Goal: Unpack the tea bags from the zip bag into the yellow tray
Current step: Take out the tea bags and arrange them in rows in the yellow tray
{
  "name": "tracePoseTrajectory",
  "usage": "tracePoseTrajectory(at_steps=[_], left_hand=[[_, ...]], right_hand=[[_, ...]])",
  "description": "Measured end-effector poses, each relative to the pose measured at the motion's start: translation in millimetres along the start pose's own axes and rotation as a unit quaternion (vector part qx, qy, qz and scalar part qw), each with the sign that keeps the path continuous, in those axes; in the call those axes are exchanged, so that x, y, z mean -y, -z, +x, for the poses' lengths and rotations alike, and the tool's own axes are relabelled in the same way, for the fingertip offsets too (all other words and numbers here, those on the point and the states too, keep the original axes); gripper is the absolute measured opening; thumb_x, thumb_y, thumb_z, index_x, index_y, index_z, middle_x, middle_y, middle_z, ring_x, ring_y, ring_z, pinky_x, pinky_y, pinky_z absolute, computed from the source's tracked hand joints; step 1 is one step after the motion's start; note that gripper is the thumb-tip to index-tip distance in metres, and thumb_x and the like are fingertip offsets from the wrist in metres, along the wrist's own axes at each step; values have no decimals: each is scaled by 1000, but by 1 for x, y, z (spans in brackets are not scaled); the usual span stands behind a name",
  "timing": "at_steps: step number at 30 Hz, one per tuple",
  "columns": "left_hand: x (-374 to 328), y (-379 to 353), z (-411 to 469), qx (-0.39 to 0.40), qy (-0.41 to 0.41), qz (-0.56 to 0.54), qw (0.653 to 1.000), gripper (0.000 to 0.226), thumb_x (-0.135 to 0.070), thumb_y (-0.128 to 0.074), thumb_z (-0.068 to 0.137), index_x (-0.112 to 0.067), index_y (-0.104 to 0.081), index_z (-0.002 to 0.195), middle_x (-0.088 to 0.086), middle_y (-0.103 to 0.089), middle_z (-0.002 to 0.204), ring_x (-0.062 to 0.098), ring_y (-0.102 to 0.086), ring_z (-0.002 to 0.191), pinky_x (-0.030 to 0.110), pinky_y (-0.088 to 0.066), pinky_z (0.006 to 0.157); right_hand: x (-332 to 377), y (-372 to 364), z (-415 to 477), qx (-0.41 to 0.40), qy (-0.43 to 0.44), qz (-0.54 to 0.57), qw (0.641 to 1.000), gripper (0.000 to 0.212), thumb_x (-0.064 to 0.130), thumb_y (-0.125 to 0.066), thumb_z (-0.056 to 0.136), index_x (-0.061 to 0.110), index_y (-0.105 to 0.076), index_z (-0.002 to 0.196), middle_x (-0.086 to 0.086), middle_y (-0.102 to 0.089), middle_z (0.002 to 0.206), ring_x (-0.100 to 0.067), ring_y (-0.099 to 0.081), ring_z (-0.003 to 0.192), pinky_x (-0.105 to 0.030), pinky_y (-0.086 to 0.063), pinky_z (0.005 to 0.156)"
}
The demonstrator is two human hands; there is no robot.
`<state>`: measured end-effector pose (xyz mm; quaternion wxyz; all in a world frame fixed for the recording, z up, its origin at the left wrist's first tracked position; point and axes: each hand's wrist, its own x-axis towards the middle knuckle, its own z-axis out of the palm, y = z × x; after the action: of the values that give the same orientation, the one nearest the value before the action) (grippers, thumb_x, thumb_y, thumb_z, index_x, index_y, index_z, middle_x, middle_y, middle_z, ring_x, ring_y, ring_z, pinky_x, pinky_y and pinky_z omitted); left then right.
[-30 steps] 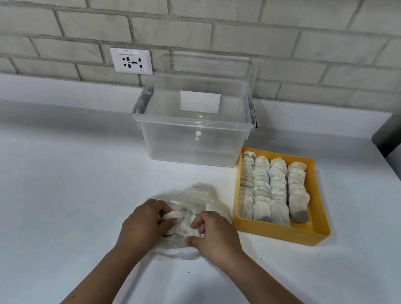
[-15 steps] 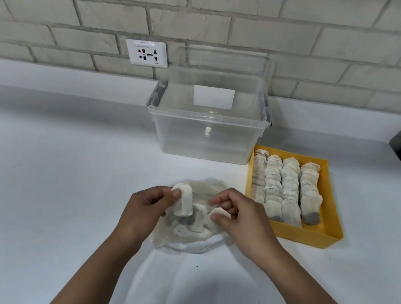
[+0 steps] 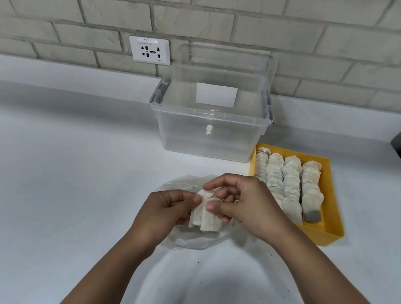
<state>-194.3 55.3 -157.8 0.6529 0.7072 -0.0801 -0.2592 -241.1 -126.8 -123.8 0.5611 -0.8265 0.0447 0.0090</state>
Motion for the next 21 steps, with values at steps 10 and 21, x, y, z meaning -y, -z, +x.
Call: tracePoseTrajectory(at_steps=[10,21], left_hand=[[3,-7,-6,6,36,-49,998,21,-16,-58,98,-10,-78,101,17,-77,94,30,-73,85,36,-59,79],[3,1,-2,-42,30,-60,997,15,-15,-66,93,-9,-78,100,14,-78,93,27,-75,85,37,-61,78]], right_hand=[[-9,-6,1,-61,6,-25,998,44,14,-83,72,28,-65,110,3,-65,91,-16,-65,57,-35,-57,67],[-15,-16,9,-47,-19,-40,998,39,19,-81,76,26,-65,111,5,-66,84,-13,-66,68,-33,-57,72]])
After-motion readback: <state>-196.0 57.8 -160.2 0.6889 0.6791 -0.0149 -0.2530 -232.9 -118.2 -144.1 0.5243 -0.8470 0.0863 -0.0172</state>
